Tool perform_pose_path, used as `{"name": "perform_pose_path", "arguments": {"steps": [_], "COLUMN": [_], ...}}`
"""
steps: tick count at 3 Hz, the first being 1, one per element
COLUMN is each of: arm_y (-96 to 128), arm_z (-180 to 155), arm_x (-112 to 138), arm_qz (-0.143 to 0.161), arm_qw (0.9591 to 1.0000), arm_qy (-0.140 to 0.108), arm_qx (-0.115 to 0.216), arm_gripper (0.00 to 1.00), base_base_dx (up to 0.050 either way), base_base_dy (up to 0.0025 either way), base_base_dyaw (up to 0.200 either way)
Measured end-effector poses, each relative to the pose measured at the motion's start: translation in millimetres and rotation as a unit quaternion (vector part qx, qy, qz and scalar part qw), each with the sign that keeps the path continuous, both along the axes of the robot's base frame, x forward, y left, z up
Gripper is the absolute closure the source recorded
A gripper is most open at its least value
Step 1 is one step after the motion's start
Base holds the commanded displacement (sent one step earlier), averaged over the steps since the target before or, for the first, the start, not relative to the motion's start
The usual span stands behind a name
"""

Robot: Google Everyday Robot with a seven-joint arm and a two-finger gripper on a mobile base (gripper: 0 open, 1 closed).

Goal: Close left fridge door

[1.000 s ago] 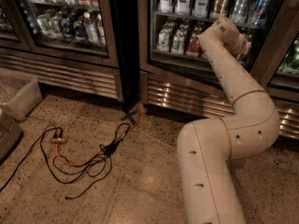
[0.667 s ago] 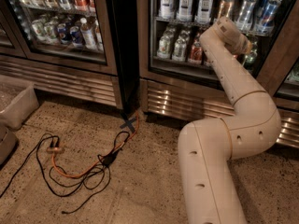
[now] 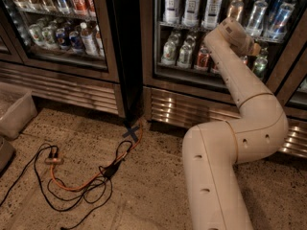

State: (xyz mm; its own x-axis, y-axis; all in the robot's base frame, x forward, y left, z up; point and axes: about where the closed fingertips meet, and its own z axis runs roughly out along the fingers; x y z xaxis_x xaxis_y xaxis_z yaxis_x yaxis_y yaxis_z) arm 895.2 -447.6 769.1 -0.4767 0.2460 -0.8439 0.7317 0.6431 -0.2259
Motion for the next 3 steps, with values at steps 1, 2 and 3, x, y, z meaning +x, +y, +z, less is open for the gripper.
{"name": "perform_pose_path", "arguments": {"steps": [1,2,3], "arm_y": [2.2,4.1,-0.3], "arm_z": [0.7,0.7,8.1], "arm_x": [-1.6,-4.3,-7.3], "arm_qz": [0.0,0.0,0.007], "arm_qw": [1.0,1.0,0.9998], "arm_qy": [0.0,0.0,-0.01], "arm_qx": [0.0,0.0,0.013], "arm_gripper": [1.0,1.0,1.0], "base_base_dx": [0.0,0.0,0.0], "base_base_dy": [0.0,0.0,0.0], "base_base_dyaw": [0.0,0.0,0.0]}}
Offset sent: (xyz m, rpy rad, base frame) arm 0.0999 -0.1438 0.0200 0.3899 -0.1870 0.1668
